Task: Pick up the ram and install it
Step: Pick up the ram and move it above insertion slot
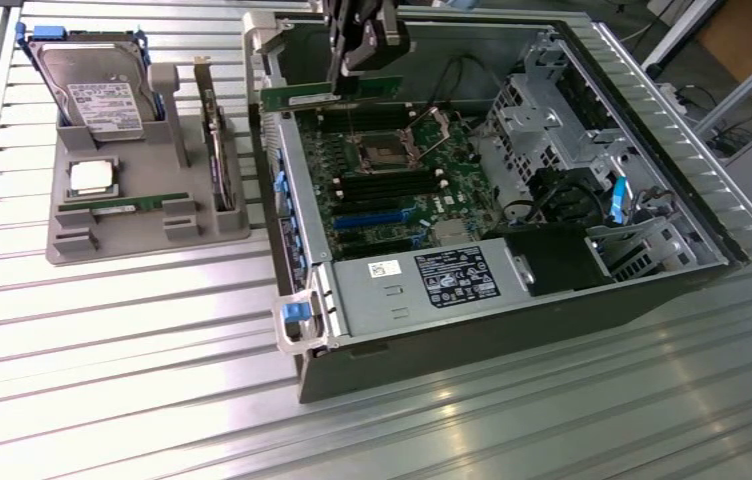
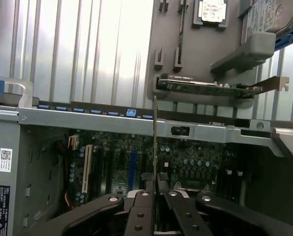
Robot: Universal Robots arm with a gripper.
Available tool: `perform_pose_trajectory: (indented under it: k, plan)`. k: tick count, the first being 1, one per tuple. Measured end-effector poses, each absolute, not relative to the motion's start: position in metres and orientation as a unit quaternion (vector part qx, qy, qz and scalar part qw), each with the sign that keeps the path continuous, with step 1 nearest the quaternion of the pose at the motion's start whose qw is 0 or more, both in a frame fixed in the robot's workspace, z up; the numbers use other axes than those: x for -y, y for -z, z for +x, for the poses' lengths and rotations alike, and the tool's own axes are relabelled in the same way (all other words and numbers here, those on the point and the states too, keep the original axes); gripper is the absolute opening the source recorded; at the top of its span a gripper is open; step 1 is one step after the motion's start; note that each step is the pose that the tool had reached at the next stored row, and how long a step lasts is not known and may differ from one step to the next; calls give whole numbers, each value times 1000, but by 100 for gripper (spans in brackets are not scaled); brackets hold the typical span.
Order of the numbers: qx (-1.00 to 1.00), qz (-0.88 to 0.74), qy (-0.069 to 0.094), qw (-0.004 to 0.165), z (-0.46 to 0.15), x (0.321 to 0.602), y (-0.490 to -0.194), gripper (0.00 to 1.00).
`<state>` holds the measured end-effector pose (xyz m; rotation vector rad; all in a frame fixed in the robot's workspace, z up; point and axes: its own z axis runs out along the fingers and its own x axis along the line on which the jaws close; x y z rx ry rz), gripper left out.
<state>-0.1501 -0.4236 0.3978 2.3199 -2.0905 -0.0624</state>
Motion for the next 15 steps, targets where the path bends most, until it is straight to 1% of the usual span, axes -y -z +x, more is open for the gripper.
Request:
perform_pose_trajectory:
  k: [15]
  plan:
    - [669, 743, 20, 9, -134, 424, -398, 13]
